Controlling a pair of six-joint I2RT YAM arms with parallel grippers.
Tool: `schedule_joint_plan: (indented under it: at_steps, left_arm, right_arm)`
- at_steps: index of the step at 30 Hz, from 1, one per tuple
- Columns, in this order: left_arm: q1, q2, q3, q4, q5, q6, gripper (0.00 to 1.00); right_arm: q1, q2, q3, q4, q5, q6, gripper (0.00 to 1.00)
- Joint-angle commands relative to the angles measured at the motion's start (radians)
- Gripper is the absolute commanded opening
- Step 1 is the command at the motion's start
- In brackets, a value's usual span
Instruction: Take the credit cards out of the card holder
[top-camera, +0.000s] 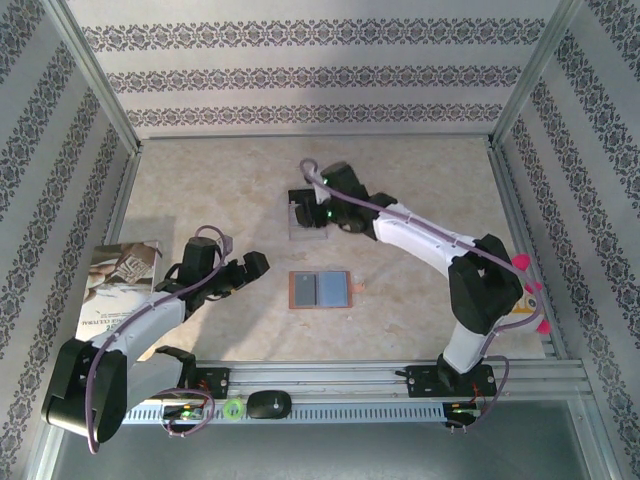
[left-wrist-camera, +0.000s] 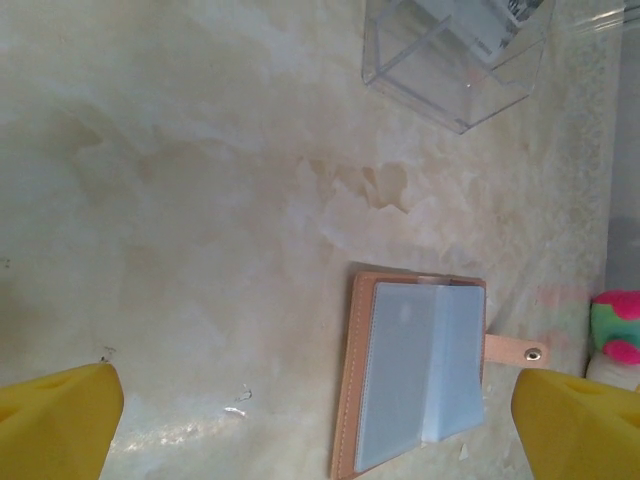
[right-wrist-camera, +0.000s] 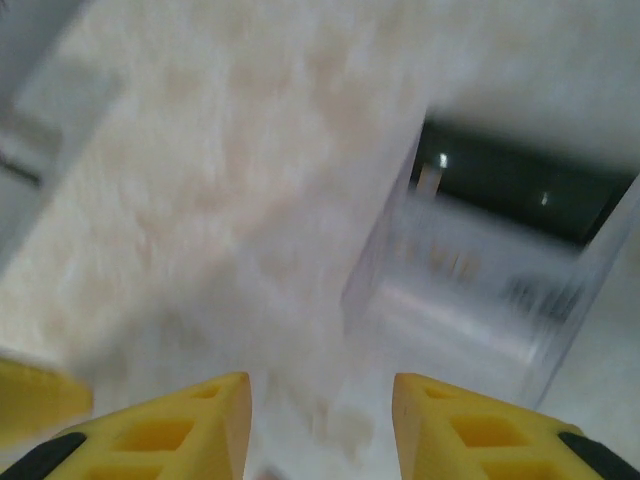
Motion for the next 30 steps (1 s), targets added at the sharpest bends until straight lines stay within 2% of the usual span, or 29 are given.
schedule_joint_plan:
  at_steps: [1,6,11,16,30]
  left_arm:
    - [0.019,-0.044,-0.007,0.012,-0.006,-0.002,1.00]
    - [0.022,-0.143,0.023,-0.053,-0.045,0.029,0.98]
    - [0.022,-0.240,0.083,-0.178,-0.132,0.082,0.98]
    - [0.021,-0.293,0.098,-0.239,-0.158,0.104,0.98]
    - [0.023,-0.277,0.075,-0.248,-0.147,0.103,1.00]
  right_arm:
    - [0.126,-0.039,-0.060,-0.199,0.083,0.029,0.42]
    - [0.257,-0.019,-0.098,-0.277,0.171,0.010,0.41]
    - [0.334,0.050,-0.057,-0.308,0.271,-0.029,0.40]
    - [0.358,0.085,-0.049,-0.316,0.317,-0.059,0.39]
    - [0.414,0.176,-0.022,-0.319,0.380,-0.117,0.39]
